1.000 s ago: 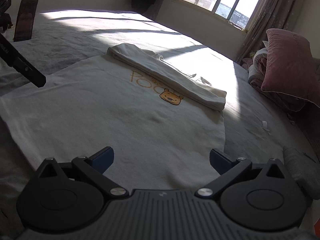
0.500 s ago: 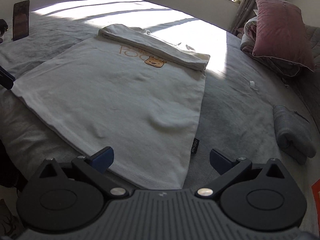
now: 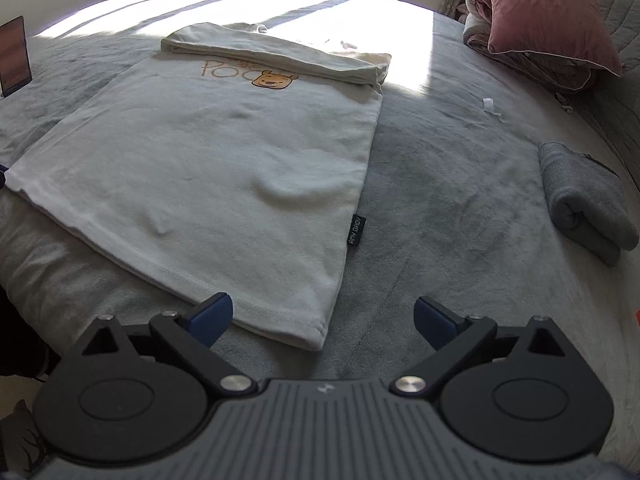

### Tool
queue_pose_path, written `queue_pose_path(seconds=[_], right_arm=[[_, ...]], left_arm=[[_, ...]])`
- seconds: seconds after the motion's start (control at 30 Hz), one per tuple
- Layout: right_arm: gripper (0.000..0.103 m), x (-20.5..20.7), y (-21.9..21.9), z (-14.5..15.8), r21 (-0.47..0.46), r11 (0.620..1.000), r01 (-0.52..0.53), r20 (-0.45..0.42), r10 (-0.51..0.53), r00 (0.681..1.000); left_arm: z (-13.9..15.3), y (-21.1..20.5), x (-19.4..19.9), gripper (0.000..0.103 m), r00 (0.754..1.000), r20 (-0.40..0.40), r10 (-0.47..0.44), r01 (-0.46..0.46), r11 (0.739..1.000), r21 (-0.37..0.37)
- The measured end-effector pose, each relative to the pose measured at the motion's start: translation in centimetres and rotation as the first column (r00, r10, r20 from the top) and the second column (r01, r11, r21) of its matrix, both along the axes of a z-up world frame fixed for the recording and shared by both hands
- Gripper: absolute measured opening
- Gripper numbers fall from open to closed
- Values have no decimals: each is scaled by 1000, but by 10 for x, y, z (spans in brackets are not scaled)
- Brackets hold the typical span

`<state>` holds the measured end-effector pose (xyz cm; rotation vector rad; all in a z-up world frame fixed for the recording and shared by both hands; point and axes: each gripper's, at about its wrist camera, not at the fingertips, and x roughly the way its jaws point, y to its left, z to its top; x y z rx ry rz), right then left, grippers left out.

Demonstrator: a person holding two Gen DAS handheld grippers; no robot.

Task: Fold clothes
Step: 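Move both open grippers to the sweatshirt hem, then close both grippers on the white sweatshirt hem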

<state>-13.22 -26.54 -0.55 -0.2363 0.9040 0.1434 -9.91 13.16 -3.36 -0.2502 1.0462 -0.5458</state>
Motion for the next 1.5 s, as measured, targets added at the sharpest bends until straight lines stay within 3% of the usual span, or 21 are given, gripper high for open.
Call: queue_pose_path(seconds=[0.03, 0.13, 0.17, 0.2, 0.23, 0.27, 0.3, 0.53, 0.73, 0.83, 0.87, 0.9, 0.97, 1.03, 1.1, 1.2, 1.33, 1.37, 1.43, 1.47, 1.5], right_arm=[[80, 1, -2, -2, 10, 1000, 9, -13, -9, 1000], [65, 3, -4, -5, 66, 998, 22, -40, -20, 999], [62, 3, -5, -5, 87, 996, 25, -47, -21, 999], [53, 4, -6, -5, 109, 994, 29, -53, -23, 998], [36, 4, -6, -5, 130, 991, 31, -60, -23, 998], [26, 5, -5, -4, 149, 988, 28, -64, -18, 998], [9, 5, -4, -3, 146, 989, 30, -62, -21, 998], [8, -3, -5, 18, 151, 989, 3, -13, -1, 1000], [8, -3, -14, 18, 167, 986, 14, -30, -9, 999], [8, -1, -17, 11, 171, 985, 24, -56, -14, 998], [9, 0, -18, 8, 180, 983, 31, -69, -19, 997], [17, 1, -20, 6, 193, 980, 38, -85, -22, 996], [28, 1, -21, 4, 201, 978, 55, -92, -37, 995], [56, 1, -23, 5, 213, 975, 63, -93, -45, 995], [59, 1, -25, 7, 241, 968, 65, -88, -45, 995], [59, 4, -26, 7, 275, 958, 80, -97, -55, 994], [58, 9, -24, 3, 293, 951, 94, -121, -61, 991], [56, 10, -22, 1, 283, 955, 86, -124, -52, 991], [33, 11, -18, -2, 264, 962, 68, -130, -34, 991], [28, 12, -17, -3, 259, 964, 62, -134, -28, 991], [18, 13, -18, -2, 273, 960, 68, -142, -30, 989]], left_arm=[[0, 0, -1, 54, 1000, -1, 0, 0, 1000, -4], [-1, 2, -4, 52, 1000, -4, 0, 0, 1000, -18], [-1, 3, -5, 45, 1000, -5, 0, 0, 1000, -23], [-2, 3, -6, 31, 1000, -6, -1, 0, 1000, -27], [-2, 4, -7, 21, 1000, -7, -1, 0, 999, -32], [-2, 4, -8, 0, 1000, -8, -1, 0, 999, -37], [-2, 5, -9, 0, 1000, -9, -1, 0, 999, -41], [1, 11, -19, 0, 1000, 1, -12, 12, 996, -90], [-3, 21, -18, 3, 999, -36, 5, -10, 991, -137], [-3, 30, -13, 24, 998, -45, 50, -58, 982, -179], [-3, 34, -12, 37, 997, -48, 66, -74, 979, -193], [-4, 37, -10, 43, 995, -52, 81, -90, 974, -206], [-6, 39, -6, 44, 992, -69, 102, -114, 972, -207], [-10, 41, -3, 44, 989, -87, 117, -134, 966, -221], [-14, 42, 1, 44, 987, -106, 124, -147, 958, -246], [-20, 40, 6, 43, 983, -132, 129, -161, 948, -276], [-23, 31, 7, 41, 986, -128, 103, -135, 953, -270], [-22, 30, 7, 35, 987, -129, 94, -126, 955, -268], [-23, 27, 7, 13, 988, -139, 68, -104, 957, -269], [-25, 25, 7, 1, 988, -149, 51, -91, 958, -274], [-26, 24, 6, 0, 987, -159, 34, -78, 957, -278]])
